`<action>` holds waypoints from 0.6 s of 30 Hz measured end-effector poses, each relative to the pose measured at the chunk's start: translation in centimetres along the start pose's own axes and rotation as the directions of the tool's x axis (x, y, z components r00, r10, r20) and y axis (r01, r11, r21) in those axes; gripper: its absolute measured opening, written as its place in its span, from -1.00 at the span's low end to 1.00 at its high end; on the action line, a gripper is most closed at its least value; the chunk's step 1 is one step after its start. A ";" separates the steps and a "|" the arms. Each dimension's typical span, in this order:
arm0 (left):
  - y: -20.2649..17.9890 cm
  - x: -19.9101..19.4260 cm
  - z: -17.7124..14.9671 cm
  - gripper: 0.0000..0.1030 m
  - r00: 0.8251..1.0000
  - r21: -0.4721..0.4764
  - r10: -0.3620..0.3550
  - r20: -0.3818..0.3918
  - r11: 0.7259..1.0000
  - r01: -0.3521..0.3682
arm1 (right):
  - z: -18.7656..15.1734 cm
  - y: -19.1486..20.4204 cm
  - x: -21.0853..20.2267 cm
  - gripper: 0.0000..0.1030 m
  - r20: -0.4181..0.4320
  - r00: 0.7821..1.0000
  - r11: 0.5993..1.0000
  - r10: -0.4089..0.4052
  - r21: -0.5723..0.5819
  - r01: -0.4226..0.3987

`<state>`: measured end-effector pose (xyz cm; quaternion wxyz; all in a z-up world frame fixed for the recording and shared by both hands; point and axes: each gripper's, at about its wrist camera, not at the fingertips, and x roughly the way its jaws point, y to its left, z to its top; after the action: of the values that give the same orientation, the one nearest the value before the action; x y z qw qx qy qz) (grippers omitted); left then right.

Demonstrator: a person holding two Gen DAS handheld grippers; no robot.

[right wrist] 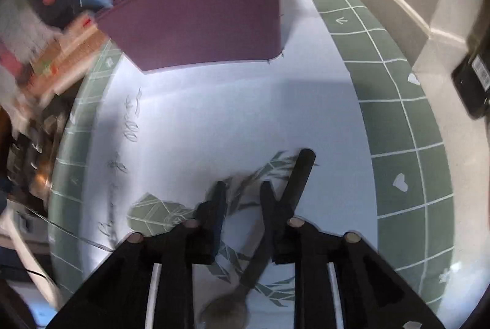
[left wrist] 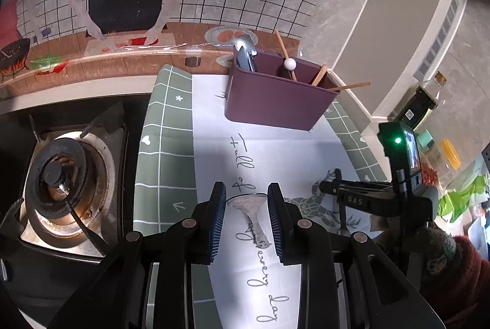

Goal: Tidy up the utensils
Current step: 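Carry both spoons over the purple caddy and open both tools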

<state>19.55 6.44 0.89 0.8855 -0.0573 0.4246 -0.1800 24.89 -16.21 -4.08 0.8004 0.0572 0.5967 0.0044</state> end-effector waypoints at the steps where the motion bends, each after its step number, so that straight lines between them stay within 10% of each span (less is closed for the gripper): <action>1: 0.0 -0.2 -0.1 -0.44 1.000 0.000 -0.004 0.004 1.000 0.004 | -0.1 0.0 -0.1 -0.55 -0.002 1.000 1.000 -0.013 -0.002 0.013; 13: -0.3 -0.3 -0.7 -0.44 1.000 0.001 -0.021 0.004 1.000 0.021 | -2.8 -6.4 -2.2 -0.42 0.072 0.988 0.975 0.138 0.167 -0.149; 18: -1.1 0.0 -0.7 -0.44 1.000 0.013 -0.012 -0.006 1.000 0.012 | -1.6 -3.6 -1.3 -0.35 0.079 0.997 0.997 0.015 0.080 -0.021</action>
<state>18.72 5.49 0.71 0.8834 -0.0538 0.4257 -0.1882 22.76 -19.74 -3.67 0.8200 0.0950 0.5642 -0.0146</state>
